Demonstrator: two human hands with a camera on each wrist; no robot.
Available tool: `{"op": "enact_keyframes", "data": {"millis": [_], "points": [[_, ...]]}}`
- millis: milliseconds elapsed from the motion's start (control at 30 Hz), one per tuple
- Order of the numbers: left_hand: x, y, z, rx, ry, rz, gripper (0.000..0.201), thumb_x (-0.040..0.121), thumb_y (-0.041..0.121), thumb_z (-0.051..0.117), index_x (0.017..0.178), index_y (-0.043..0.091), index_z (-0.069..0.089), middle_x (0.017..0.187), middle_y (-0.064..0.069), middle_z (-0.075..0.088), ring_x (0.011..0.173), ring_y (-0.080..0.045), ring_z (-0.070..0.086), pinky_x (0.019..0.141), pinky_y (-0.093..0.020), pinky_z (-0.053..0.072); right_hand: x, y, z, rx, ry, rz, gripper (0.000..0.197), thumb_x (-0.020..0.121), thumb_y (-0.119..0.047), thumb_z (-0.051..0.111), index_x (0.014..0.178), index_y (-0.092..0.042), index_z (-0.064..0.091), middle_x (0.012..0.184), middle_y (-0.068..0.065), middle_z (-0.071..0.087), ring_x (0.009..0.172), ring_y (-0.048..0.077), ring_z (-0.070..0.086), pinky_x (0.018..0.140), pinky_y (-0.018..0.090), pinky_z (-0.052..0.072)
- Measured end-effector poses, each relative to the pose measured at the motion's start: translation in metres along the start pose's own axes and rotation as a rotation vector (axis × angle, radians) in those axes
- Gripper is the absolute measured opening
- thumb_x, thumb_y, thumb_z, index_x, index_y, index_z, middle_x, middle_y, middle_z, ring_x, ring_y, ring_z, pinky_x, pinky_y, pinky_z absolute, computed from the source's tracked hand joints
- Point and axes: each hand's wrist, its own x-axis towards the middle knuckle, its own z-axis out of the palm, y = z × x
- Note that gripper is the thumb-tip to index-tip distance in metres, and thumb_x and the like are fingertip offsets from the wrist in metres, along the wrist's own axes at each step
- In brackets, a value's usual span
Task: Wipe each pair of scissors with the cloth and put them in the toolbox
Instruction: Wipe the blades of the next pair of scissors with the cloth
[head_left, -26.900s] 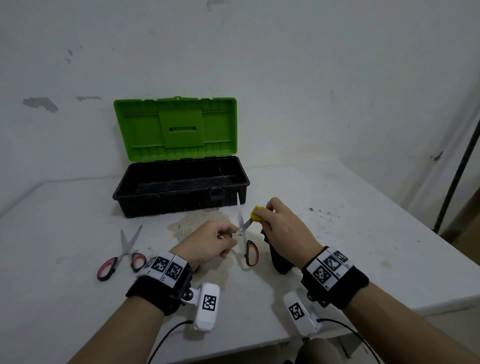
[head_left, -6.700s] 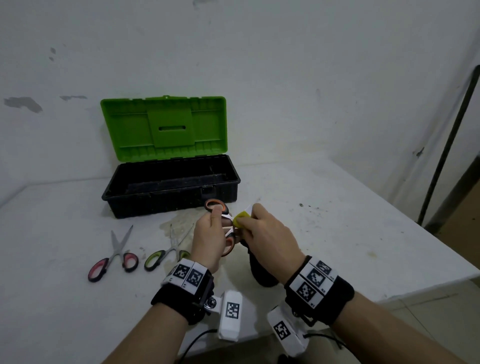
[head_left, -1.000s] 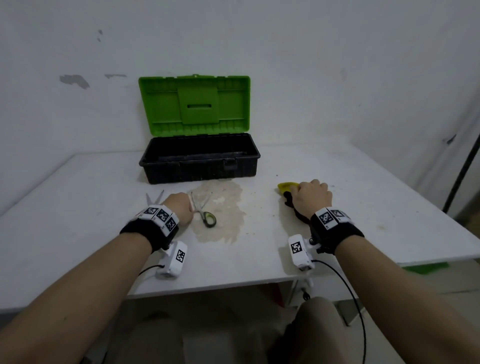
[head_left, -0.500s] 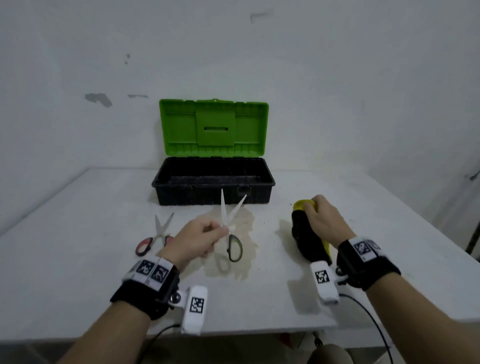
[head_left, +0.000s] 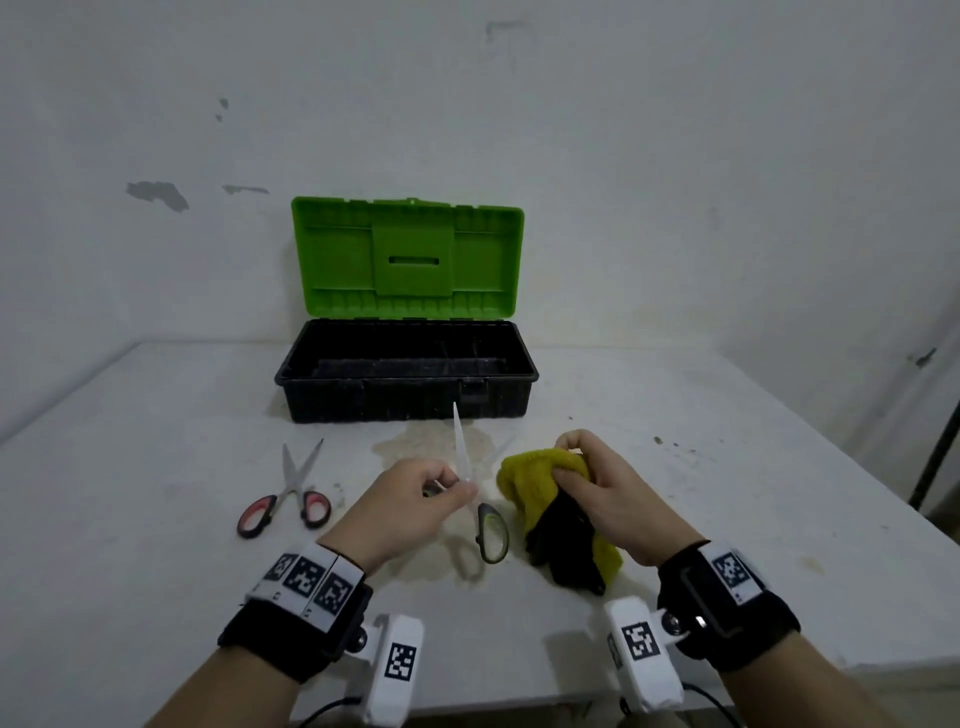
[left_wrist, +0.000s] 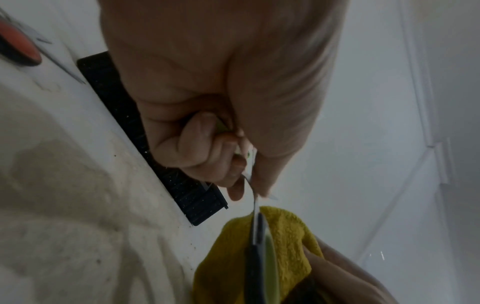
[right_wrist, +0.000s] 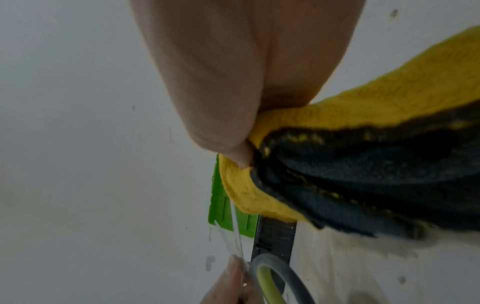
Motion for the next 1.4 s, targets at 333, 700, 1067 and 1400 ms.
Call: {"op": "enact_keyframes", "data": {"millis": [333, 700, 1067, 1400], "points": [[0.007, 0.009, 0.012, 0.014, -0.007, 0.015, 0.030, 0.097, 0.042, 0.059, 0.078, 0.022, 0.072, 0.052, 0.024, 0.057, 0.051, -0.002, 0.048, 0.057, -0.025, 0.042, -0.004, -0.027, 0.007, -0.253, 0.086, -0.131, 0.007, 0.102, -0.027, 0.037, 0.100, -0.025, 0.044, 0.076, 0.002, 0.058, 0.063, 0.011, 0.052, 0.060, 0.028, 0.045], [0.014, 0.023, 0.043, -0.079, -0.059, 0.006, 0.030, 0.094, 0.047, 0.060, 0.074, 0.026, 0.071, 0.053, 0.014, 0.051, 0.052, -0.013, 0.044, 0.055, -0.029, 0.037, 0.005, -0.023, 0.004, -0.475, 0.214, -0.348, 0.022, 0.084, -0.008, 0.062, 0.096, -0.023, 0.053, 0.092, -0.008, 0.052, 0.076, 0.005, 0.049, 0.065, 0.016, 0.038], [0.017, 0.024, 0.052, -0.084, 0.021, 0.060, 0.030, 0.096, 0.040, 0.061, 0.070, 0.027, 0.069, 0.051, 0.018, 0.053, 0.053, -0.007, 0.046, 0.055, -0.028, 0.036, -0.004, -0.006, 0.004, -0.510, 0.234, -0.470, 0.026, 0.085, -0.024, 0.073, 0.110, -0.019, 0.069, 0.106, -0.002, 0.061, 0.091, 0.014, 0.059, 0.078, 0.026, 0.051], [0.014, 0.023, 0.046, 0.005, 0.052, 0.150, 0.029, 0.096, 0.037, 0.061, 0.071, 0.024, 0.067, 0.057, 0.018, 0.056, 0.054, -0.001, 0.048, 0.058, -0.025, 0.037, -0.001, -0.007, 0.012, -0.604, 0.210, -0.534, 0.022, 0.093, -0.019, 0.060, 0.113, -0.016, 0.068, 0.097, 0.004, 0.060, 0.079, 0.019, 0.059, 0.065, 0.036, 0.055]]}}
